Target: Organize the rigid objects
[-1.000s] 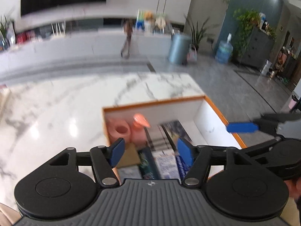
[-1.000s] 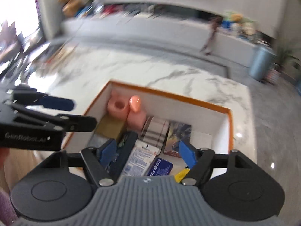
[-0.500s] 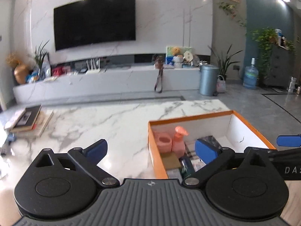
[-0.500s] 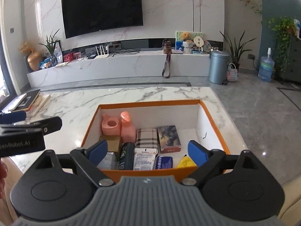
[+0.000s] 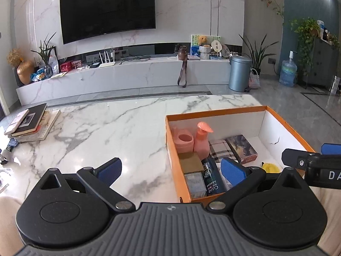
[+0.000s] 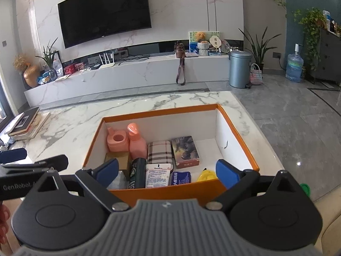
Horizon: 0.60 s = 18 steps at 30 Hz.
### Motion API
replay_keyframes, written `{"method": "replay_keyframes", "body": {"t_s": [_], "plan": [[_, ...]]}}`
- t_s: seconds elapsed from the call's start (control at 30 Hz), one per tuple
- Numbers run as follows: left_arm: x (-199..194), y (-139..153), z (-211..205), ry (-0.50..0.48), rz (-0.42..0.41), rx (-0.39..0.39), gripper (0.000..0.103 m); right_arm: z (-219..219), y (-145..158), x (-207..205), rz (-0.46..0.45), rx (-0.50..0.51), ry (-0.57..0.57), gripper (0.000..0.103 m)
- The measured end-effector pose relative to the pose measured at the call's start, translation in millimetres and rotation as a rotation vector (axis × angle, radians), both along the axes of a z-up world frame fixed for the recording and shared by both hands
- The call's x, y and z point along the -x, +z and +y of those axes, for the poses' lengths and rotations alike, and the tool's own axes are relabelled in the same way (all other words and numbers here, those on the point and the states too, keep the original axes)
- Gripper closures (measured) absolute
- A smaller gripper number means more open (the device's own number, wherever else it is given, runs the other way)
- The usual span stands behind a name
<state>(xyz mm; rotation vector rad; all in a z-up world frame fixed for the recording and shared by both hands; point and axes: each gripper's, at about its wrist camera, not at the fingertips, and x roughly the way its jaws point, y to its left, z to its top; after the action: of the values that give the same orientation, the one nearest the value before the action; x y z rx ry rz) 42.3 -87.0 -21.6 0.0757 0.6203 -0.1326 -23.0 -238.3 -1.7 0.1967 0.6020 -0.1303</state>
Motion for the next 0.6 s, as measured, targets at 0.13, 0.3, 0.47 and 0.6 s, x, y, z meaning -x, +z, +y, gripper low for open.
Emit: {"method": "replay_keyframes", "body": {"t_s": [0.13, 0.3, 0.47, 0.6], "plan": [[0.2, -1.5, -0.6, -0.008, -0.005, -0.002, 0.000, -1.2, -3.2, -3.0, 0.003, -0.002, -0.005, 0.006], [-0.2, -1.5, -0.3, -0.005, 0.000, 0.000, 0.000, 1.4, -5.4, -6.7, 0.009, 0.009, 0.002, 0.006], [-1.1, -1.9, 1.1, -0.003, 0.001, 0.003, 0.000, 3.1, -8.8, -9.8, 0.026, 0.010, 0.006, 0.006], [-0.7, -2.3, 3.3, -0.002, -0.004, 0.006, 0.000, 4.9, -8.7, -10.6, 0.022, 0.017, 0.009, 0.006]]}}
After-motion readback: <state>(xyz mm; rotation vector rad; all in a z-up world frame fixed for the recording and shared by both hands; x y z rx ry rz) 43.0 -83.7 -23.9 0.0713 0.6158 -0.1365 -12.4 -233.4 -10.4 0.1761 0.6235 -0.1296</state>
